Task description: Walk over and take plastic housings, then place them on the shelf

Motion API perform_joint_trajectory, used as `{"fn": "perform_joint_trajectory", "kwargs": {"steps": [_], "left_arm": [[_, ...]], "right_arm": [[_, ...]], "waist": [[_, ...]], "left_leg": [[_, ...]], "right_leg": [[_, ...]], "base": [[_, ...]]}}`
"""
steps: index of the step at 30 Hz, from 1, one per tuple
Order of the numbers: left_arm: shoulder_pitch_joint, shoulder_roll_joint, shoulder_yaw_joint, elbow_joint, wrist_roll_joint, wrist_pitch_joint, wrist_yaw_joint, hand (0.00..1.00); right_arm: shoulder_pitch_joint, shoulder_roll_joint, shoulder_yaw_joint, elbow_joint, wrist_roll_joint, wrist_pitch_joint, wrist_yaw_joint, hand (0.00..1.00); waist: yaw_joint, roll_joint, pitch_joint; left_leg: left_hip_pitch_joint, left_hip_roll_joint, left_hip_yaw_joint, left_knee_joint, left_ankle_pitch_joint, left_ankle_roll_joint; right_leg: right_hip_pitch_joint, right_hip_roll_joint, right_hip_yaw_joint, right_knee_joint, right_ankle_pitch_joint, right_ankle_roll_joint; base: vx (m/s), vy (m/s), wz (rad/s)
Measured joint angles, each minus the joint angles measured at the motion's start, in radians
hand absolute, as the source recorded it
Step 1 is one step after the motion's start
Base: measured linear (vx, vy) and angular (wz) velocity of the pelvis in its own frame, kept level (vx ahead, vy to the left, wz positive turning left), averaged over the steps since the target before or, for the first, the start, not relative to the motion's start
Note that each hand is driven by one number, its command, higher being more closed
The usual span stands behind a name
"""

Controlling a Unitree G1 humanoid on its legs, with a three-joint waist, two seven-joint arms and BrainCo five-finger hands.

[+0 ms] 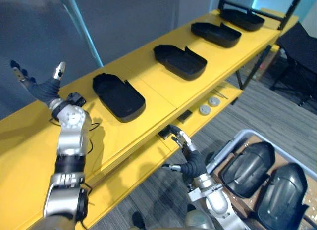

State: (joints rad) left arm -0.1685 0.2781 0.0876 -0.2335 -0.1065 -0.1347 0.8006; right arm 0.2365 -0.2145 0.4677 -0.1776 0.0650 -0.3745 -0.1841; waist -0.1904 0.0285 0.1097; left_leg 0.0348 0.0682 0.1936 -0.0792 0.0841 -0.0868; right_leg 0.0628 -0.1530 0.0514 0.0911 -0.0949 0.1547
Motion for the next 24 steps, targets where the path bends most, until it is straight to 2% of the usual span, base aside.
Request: {"fn": "perform_joint_trajectory", "kwargs": {"steps": [2, 5, 7, 8, 9, 11, 14, 17, 18, 20, 21, 23, 24], "left_arm": [[0.199, -0.102, -0.098, -0.113, 0.038, -0.005, -0.049, 0.00], [0.383, -0.175, -0.202, -0.127, 0.030, -0.048, -0.151, 0.00], [0.411, -0.175, -0.263, -0.127, 0.025, -0.111, -0.237, 0.00], [0.404, -0.174, -0.285, -0.128, 0.026, -0.162, -0.288, 0.00], [0.399, -0.169, -0.300, -0.133, 0.026, -0.197, -0.313, 0.00], [0.385, -0.154, -0.344, -0.140, -0.013, -0.300, -0.389, 0.00], [0.316, -0.098, -0.409, -0.138, -0.048, -0.349, -0.434, 0.00], [0.258, -0.070, -0.428, -0.117, -0.055, -0.353, -0.429, 0.00], [0.237, -0.069, -0.426, -0.098, -0.071, -0.350, -0.410, 0.00], [0.231, -0.077, -0.410, -0.086, -0.085, -0.330, -0.358, 0.00], [0.256, -0.096, -0.384, -0.090, -0.086, -0.311, -0.323, 0.00], [0.334, -0.126, -0.344, -0.097, -0.090, -0.296, -0.302, 0.00], [0.357, -0.133, -0.338, -0.104, -0.090, -0.296, -0.303, 0.00]], "right_arm": [[0.016, 0.032, -0.067, 0.000, 0.000, 0.000, -0.037, 0.00], [0.031, 0.063, -0.165, 0.000, 0.000, 0.000, -0.096, 0.00], [0.047, 0.070, -0.218, 0.000, -0.002, 0.000, -0.151, 0.00], [0.056, 0.073, -0.252, 0.000, -0.005, -0.001, -0.189, 0.00], [0.061, 0.075, -0.275, 0.000, -0.010, -0.001, -0.213, 0.00], [0.070, 0.086, -0.331, -0.003, -0.052, -0.001, -0.274, 0.00], [0.084, 0.100, -0.379, -0.012, -0.078, 0.000, -0.292, 0.00], [0.104, 0.099, -0.429, -0.024, -0.079, -0.005, -0.271, 0.00], [0.116, 0.096, -0.451, -0.032, -0.073, -0.018, -0.253, 0.00], [0.121, 0.087, -0.468, -0.044, -0.014, -0.040, -0.204, 0.00], [0.110, 0.070, -0.458, -0.056, 0.013, -0.051, -0.166, 0.00], [0.094, 0.034, -0.425, -0.051, 0.049, -0.059, -0.117, 0.00], [0.092, 0.026, -0.415, -0.048, 0.050, -0.059, -0.113, 0.00]], "waist": [[0.024, 0.002, -0.008], [0.049, 0.001, -0.009], [0.055, 0.001, -0.009], [0.055, 0.000, -0.010], [0.052, 0.000, -0.013], [0.050, -0.003, -0.021], [0.026, -0.016, -0.026], [0.000, -0.023, -0.030], [-0.020, -0.023, -0.031], [-0.021, -0.032, -0.030], [0.002, -0.019, -0.029], [0.030, 0.010, -0.027], [0.033, 0.017, -0.026]], "left_leg": [[-0.001, -0.006, -0.020, -0.001, 0.001, 0.001], [-0.003, -0.004, -0.026, -0.009, 0.007, 0.000], [-0.006, -0.003, -0.032, -0.009, 0.011, -0.001], [-0.010, -0.002, -0.034, -0.010, 0.015, 0.001], [-0.014, -0.001, -0.031, -0.010, 0.017, 0.001], [-0.018, 0.013, 0.016, -0.010, 0.021, -0.002], [-0.008, 0.033, 0.107, -0.009, 0.018, -0.006], [0.028, 0.049, 0.182, -0.004, 0.004, -0.018], [0.045, 0.052, 0.206, -0.002, -0.008, -0.024], [0.025, 0.050, 0.126, 0.091, -0.090, -0.027], [-0.028, 0.042, -0.033, 0.218, -0.205, -0.028], [-0.096, 0.033, -0.180, 0.387, -0.333, -0.022], [-0.111, 0.032, -0.203, 0.426, -0.357, -0.017]], "right_leg": [[0.013, -0.005, -0.020, -0.012, -0.003, -0.003], [0.013, -0.002, -0.033, -0.012, -0.020, -0.011], [0.013, -0.002, -0.042, -0.010, -0.024, -0.011], [0.009, -0.001, -0.044, -0.010, -0.023, -0.010], [0.004, -0.001, -0.043, -0.010, -0.021, -0.010], [-0.030, 0.009, 0.007, -0.011, -0.003, -0.013], [-0.072, 0.031, 0.098, -0.032, 0.040, -0.020], [-0.079, 0.050, 0.177, -0.055, 0.072, -0.015], [-0.082, 0.059, 0.214, -0.061, 0.079, -0.016], [-0.101, 0.072, 0.285, -0.062, 0.088, -0.022], [-0.122, 0.097, 0.343, -0.064, 0.097, -0.032], [-0.146, 0.139, 0.397, -0.040, 0.101, -0.038], [-0.155, 0.149, 0.401, -0.024, 0.098, -0.034]], "base": [[-0.03, 0.000, 0.22], [-0.10, -0.010, 0.12], [-0.09, -0.005, 0.10], [-0.06, 0.005, 0.02], [-0.06, 0.014, -0.13], [-0.04, 0.022, -0.50], [-0.01, 0.010, -0.90], [0.01, -0.006, -0.96], [0.03, -0.006, -1.01], [0.03, -0.003, -1.16], [0.02, 0.033, -1.34], [0.00, 0.099, -1.15], [-0.03, 0.136, -0.54]]}}
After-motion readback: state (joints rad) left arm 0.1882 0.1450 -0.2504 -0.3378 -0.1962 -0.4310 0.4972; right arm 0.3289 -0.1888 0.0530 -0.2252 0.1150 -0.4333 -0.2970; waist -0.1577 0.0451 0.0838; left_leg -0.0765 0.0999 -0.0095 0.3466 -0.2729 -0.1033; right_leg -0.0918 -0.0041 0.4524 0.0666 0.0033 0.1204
